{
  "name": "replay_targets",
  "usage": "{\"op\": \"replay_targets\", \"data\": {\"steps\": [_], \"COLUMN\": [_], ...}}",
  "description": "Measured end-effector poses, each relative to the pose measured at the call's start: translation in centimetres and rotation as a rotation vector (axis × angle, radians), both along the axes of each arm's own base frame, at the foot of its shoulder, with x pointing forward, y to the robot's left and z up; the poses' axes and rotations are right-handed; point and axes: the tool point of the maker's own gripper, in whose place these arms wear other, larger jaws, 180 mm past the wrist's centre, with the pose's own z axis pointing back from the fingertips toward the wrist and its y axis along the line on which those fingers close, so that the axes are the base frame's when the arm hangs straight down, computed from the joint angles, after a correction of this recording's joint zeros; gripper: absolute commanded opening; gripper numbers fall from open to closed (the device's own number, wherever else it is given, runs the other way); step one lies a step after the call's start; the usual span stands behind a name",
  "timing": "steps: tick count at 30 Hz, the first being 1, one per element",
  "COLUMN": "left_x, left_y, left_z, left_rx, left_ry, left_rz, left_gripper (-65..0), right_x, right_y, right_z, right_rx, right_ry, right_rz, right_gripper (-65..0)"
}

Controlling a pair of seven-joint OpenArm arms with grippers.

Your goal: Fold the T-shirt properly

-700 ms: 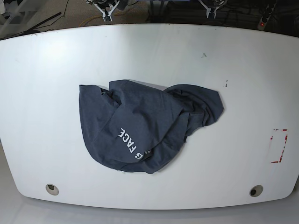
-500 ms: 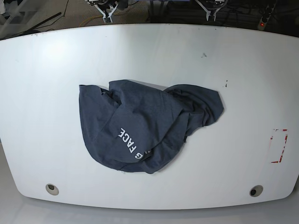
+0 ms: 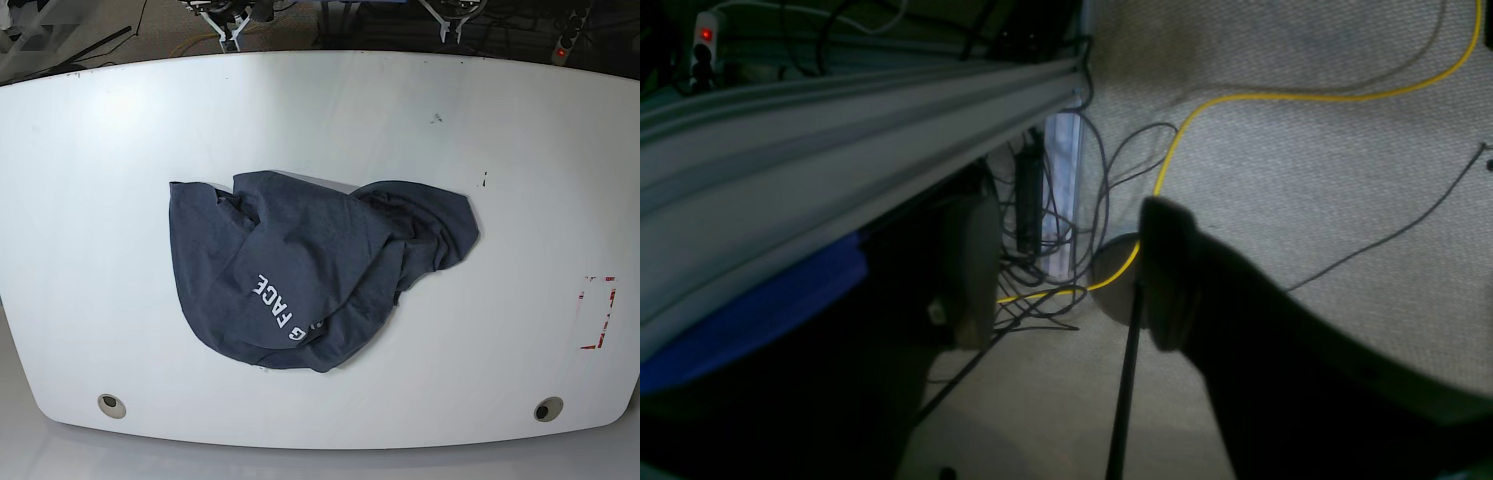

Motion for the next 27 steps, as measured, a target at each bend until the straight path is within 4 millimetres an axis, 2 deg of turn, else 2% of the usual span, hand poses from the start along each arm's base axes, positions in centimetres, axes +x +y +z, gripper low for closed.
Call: {"op": "replay_targets", "data": {"steps": [5, 14, 16, 20, 27], "left_x": [-0.4, -0.3, -0.2, 0.2, -0.7], "left_y": [-0.1, -0.8, -0.9, -1.2, -2.0], "left_z": [0.3, 2.3, 3.0, 4.5, 7.8], "left_rx": [-0.001, -0.017, -0.020, -0.027, -0.045], "left_ry": [-0.056, -0.177, -0.212, -0.276, -0.341], "left_rz": [-0.006, -0.028, -0.035, -0.046, -0.061], "left_gripper": [-20.8, -21.0, -21.0, -21.0, -21.0], "right_x": [-0.6, -2.3, -2.9, -2.8, -4.1], "right_y": [-0.1, -2.1, -1.8, -1.6, -1.5], "right_z": [0.1, 1.6, 2.0, 3.2, 5.7], "right_rx": [-0.004, -0.058, -0.061, -0.063, -0.086], "right_ry": [0.002, -0.059, -0.068, -0.120, -0.170], "right_rz": [0.000, 0.034, 0.041, 0.046, 0.074], "right_gripper": [-33.6, -33.6, -33.6, -33.6, -33.6]}}
